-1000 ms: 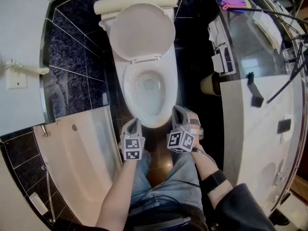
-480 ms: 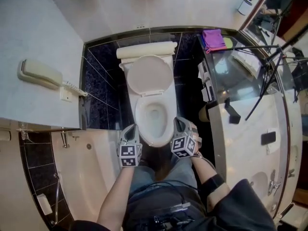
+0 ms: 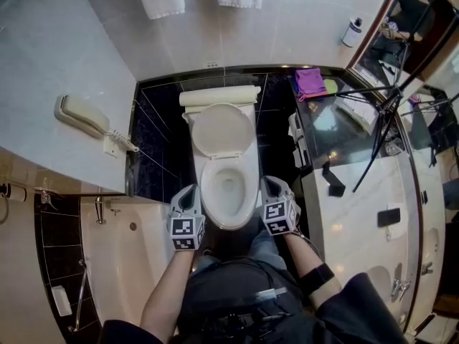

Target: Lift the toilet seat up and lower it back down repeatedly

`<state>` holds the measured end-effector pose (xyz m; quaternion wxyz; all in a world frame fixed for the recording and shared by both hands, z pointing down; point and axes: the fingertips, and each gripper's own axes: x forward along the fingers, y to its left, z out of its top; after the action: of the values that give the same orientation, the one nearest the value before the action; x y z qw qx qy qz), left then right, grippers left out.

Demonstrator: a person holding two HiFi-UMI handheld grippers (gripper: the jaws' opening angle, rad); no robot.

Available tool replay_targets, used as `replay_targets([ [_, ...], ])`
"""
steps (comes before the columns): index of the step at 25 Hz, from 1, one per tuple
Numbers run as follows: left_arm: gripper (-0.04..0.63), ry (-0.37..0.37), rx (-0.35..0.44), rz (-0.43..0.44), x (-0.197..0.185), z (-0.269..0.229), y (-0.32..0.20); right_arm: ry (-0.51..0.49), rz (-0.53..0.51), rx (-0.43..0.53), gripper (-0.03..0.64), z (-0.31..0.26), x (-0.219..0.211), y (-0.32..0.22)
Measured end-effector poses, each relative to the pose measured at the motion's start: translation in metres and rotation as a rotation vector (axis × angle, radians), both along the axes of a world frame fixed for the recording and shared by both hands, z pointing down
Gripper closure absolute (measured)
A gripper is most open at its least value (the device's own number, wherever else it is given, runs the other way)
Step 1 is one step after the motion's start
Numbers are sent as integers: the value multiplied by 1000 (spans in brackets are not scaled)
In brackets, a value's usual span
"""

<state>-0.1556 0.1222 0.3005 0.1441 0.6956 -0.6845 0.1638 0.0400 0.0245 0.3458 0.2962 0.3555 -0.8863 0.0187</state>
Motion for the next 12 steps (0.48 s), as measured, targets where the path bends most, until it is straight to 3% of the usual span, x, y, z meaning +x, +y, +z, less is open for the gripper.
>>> replay_targets([
  [12, 595, -12, 37, -35, -4, -14, 8, -33, 17, -35, 595, 1, 12, 4],
])
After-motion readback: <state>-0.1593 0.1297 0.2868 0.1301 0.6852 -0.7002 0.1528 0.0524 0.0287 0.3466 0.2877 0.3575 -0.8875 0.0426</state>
